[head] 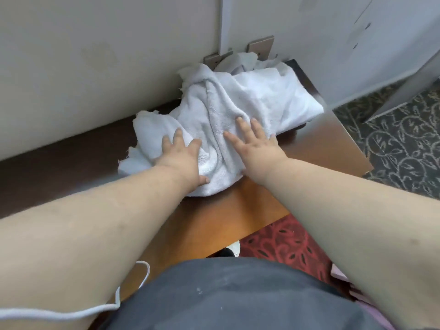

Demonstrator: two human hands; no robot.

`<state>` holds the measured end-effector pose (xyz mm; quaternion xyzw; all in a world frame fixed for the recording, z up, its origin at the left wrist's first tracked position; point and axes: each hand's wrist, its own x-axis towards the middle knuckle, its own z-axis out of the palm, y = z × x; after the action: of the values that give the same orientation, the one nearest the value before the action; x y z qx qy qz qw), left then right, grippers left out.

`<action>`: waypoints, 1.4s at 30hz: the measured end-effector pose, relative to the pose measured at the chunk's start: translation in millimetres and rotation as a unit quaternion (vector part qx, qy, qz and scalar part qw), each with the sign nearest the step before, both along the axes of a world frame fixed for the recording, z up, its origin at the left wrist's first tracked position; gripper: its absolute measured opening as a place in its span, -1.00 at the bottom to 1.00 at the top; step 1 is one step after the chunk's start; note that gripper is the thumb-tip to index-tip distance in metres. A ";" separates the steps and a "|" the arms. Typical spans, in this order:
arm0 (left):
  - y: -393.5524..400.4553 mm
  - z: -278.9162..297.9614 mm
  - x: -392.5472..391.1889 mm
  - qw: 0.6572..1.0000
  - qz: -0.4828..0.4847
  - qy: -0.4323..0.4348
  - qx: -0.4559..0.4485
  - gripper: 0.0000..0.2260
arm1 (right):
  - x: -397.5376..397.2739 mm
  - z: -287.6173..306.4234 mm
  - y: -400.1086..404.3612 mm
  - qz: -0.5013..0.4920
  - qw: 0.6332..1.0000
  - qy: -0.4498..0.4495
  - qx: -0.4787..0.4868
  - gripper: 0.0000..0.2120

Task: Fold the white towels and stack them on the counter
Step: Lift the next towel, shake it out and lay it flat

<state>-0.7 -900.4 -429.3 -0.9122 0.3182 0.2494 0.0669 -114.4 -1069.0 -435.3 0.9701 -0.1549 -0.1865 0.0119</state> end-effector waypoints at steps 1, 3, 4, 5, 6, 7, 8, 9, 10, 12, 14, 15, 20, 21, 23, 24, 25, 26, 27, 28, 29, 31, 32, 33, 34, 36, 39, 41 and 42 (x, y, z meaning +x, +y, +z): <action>-2.6 -4.6 -3.5 1.000 0.012 -0.010 0.004 -0.14 | -1.4 -5.5 -4.0 0.016 1.000 -0.009 -0.017 0.03; -3.8 -10.7 -8.6 0.999 0.017 -0.034 0.004 -0.30 | -5.7 -14.9 -11.8 0.045 0.998 -0.020 -0.044 0.00; -2.6 -12.8 -9.1 0.999 0.014 -0.046 -0.001 -0.40 | -7.8 -18.7 -16.2 0.057 0.997 -0.021 -0.052 0.00; -0.8 -14.2 -7.8 0.998 0.010 -0.056 -0.010 -0.50 | -9.4 -21.6 -21.5 0.065 0.996 -0.023 -0.058 0.00; 0.7 -15.2 -5.4 0.998 0.007 -0.060 -0.020 -0.56 | -10.3 -23.1 -27.2 0.068 0.995 -0.024 -0.063 -0.02; 2.6 -15.7 -2.9 0.998 0.006 -0.059 -0.029 -0.59 | -11.1 -23.7 -32.8 0.065 0.995 -0.024 -0.066 -0.04; 4.5 -15.5 -0.8 0.998 0.007 -0.056 -0.037 -0.60 | -11.7 -23.5 -38.2 0.059 0.996 -0.021 -0.070 -0.06; 6.2 -14.0 0.6 0.998 0.010 -0.051 -0.043 -0.61 | -12.2 -22.2 -42.8 0.053 0.996 -0.016 -0.074 -0.06; 8.0 -11.8 1.1 0.998 0.011 -0.048 -0.048 -0.61 | -11.7 -19.7 -46.5 0.051 0.996 -0.013 -0.072 -0.06; 12.2 -7.6 1.5 0.997 0.008 -0.051 -0.064 -0.59 | -8.2 -12.5 -50.9 0.049 0.997 -0.038 -0.036 -0.17; 17.9 -1.3 1.5 0.995 0.014 -0.051 -0.087 -0.62 | -3.1 -5.3 -52.7 0.056 0.996 -0.073 0.005 -0.37; 20.7 3.5 1.3 0.994 0.022 -0.048 -0.097 -0.64 | -1.3 -1.8 -52.2 0.057 0.994 -0.091 0.017 -0.45; 35.9 27.0 4.3 0.987 0.042 -0.051 -0.148 -0.70 | -7.2 10.3 -37.1 -0.028 0.959 -0.265 0.092 -0.67; 39.6 30.5 4.9 0.984 0.042 -0.052 -0.163 -0.73 | -8.6 12.9 -31.6 -0.047 0.948 -0.297 0.107 -0.71; 46.6 37.4 5.6 0.977 0.052 -0.051 -0.200 -0.80 | -8.5 21.1 -19.9 -0.082 0.922 -0.349 0.146 -0.75; 49.0 41.3 6.6 0.971 0.066 -0.055 -0.222 -0.84 | -6.5 26.9 -14.5 -0.099 0.909 -0.369 0.166 -0.75; 50.5 46.6 8.2 0.964 0.084 -0.061 -0.244 -0.84 | -3.1 33.4 -9.3 -0.113 0.898 -0.384 0.183 -0.73; 50.9 52.4 10.3 0.955 0.104 -0.070 -0.267 -0.76 | 1.1 40.2 -4.4 -0.125 0.889 -0.394 0.195 -0.72; 51.0 59.3 12.1 0.946 0.121 -0.078 -0.289 -0.69 | 6.1 47.5 0.4 -0.132 0.883 -0.401 0.205 -0.70; 50.5 66.6 13.6 0.940 0.132 -0.083 -0.305 -0.67 | 12.3 55.2 5.3 -0.131 0.877 -0.408 0.216 -0.70; 49.9 73.3 13.3 0.937 0.133 -0.085 -0.312 -0.72 | 19.7 63.5 10.0 -0.123 0.871 -0.416 0.230 -0.70; 45.6 82.7 2.0 0.947 0.112 -0.065 -0.294 -0.72 | 36.3 82.2 20.0 -0.094 0.855 -0.436 0.265 -0.72; 42.4 83.7 -8.6 0.953 0.099 -0.042 -0.284 -0.52 | 44.8 92.1 25.3 -0.081 0.845 -0.448 0.281 -0.73; 38.5 83.1 -19.0 0.954 0.101 -0.023 -0.282 -0.34 | 52.9 102.0 30.2 -0.070 0.836 -0.459 0.293 -0.75; 35.0 81.4 -26.2 0.948 0.125 -0.014 -0.292 -0.22 | 60.0 111.3 35.2 -0.059 0.829 -0.467 0.303 -0.75; 34.8 78.0 -25.2 0.921 0.220 -0.017 -0.321 -0.22 | 70.2 126.8 44.9 -0.038 0.818 -0.478 0.317 -0.76; 54.1 73.8 -4.9 0.875 0.329 -0.008 -0.354 -0.57 | 76.9 141.6 57.2 -0.009 0.800 -0.496 0.337 -0.77; 70.9 73.3 3.6 0.825 0.376 0.029 -0.421 -0.74 | 79.0 146.8 65.9 0.017 0.796 -0.501 0.339 -0.78; 78.9 74.9 7.4 0.810 0.391 0.020 -0.437 -0.80 | 80.0 148.4 71.0 0.032 0.795 -0.503 0.338 -0.79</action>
<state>6.8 -821.5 -354.4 -0.8875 0.0115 0.1074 -0.4480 -34.3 -997.9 -286.9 0.8738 -0.0350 0.2877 -0.3906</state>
